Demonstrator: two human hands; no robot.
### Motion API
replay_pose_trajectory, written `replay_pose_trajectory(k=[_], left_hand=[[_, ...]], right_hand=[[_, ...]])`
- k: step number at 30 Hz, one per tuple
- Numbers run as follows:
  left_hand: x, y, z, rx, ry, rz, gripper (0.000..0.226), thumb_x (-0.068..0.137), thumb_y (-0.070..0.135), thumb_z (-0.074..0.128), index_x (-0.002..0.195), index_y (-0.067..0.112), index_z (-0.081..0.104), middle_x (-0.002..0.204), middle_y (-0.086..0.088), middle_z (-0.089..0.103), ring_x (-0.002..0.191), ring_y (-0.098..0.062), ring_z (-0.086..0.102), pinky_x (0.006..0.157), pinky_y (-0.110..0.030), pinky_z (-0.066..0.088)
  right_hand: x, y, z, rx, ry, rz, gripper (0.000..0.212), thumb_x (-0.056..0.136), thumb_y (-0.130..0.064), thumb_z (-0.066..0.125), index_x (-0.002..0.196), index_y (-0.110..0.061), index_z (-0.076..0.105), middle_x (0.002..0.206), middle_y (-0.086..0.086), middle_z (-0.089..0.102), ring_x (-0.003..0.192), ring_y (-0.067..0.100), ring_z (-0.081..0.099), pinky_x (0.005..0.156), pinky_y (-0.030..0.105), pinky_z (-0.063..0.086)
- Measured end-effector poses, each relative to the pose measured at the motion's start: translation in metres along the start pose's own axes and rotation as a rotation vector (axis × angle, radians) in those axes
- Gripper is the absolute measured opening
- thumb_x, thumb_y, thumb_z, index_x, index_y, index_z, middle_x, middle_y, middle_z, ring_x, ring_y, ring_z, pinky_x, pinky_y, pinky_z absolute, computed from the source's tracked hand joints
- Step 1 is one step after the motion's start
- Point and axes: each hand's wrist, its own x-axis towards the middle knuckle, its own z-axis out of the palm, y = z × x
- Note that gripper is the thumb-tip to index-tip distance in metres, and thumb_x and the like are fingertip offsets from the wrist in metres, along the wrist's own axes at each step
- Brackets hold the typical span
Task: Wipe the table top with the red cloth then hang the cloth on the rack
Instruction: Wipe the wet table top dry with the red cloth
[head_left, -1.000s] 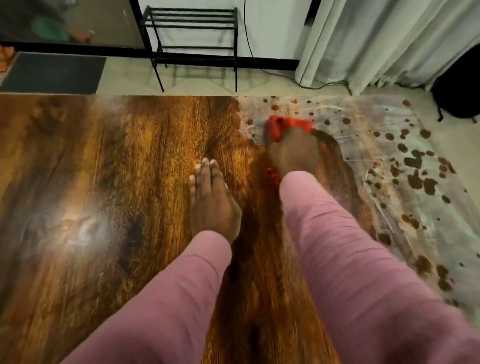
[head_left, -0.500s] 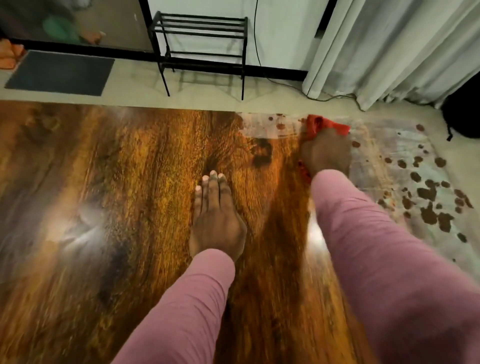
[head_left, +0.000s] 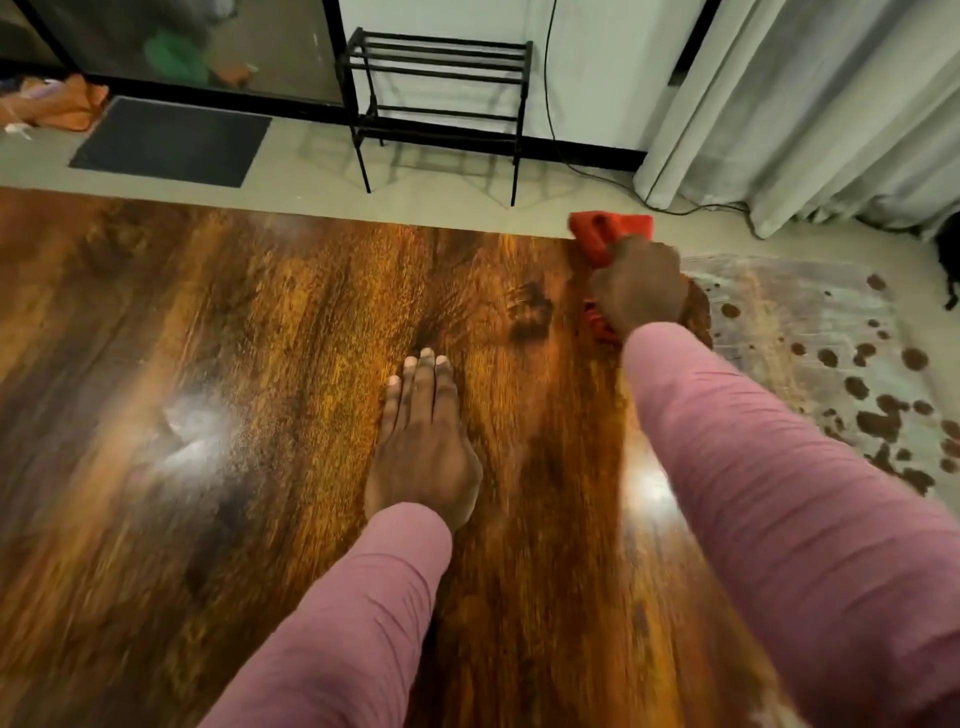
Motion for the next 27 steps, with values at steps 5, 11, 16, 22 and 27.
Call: replay_pose_trajectory(k=[5,11,16,22,27], left_hand=[[0.0,0.003,0.002,0.016,0.017,0.005,0.062,0.09,0.026,0.01,0.15,0.011,0.0,0.16,-0.006,-0.001,0.145,-0.018,-0.008,0.113,-0.031,-0.012],[0.001,0.005,0.003,0.043,0.028,0.035,0.061,0.09,0.024,0.011,0.15,0.013,0.009,0.16,-0.005,0.001,0.145,-0.017,-0.008,0.112,-0.031,-0.013],[0.001,0.004,0.003,0.003,0.048,-0.003,0.052,0.097,0.024,0.021,0.15,0.019,0.019,0.16,0.0,0.007,0.138,-0.007,-0.01,0.109,-0.028,-0.012],[0.002,0.006,0.003,0.004,0.015,-0.026,0.049,0.101,0.023,0.023,0.15,0.02,0.02,0.159,0.003,0.009,0.143,-0.01,-0.005,0.114,-0.029,-0.004],[0.004,0.034,0.002,-0.007,0.102,-0.131,0.047,0.096,0.015,0.029,0.141,0.007,0.039,0.155,-0.009,0.026,0.145,-0.026,0.012,0.119,-0.041,0.006]], right_hand=[[0.02,0.043,-0.019,-0.078,0.048,0.217,0.037,0.084,-0.023,0.054,0.115,-0.004,0.056,0.118,0.023,0.056,0.107,0.041,0.054,0.087,0.046,0.046],[-0.022,-0.046,0.009,0.022,-0.084,-0.121,0.033,0.08,-0.025,0.054,0.109,-0.012,0.065,0.107,0.017,0.064,0.097,0.035,0.06,0.08,0.036,0.048],[-0.034,-0.05,0.018,0.053,-0.152,-0.4,0.036,0.084,-0.021,0.052,0.119,-0.021,0.061,0.111,0.009,0.064,0.1,0.03,0.059,0.084,0.039,0.049],[0.025,0.101,-0.037,-0.07,-0.034,-0.035,0.042,0.078,-0.02,0.049,0.118,-0.02,0.061,0.113,0.019,0.061,0.102,0.039,0.058,0.086,0.044,0.048],[0.037,0.122,-0.049,-0.036,0.024,0.147,0.029,0.083,-0.019,0.054,0.108,-0.007,0.064,0.11,0.02,0.062,0.1,0.037,0.06,0.081,0.041,0.049]])
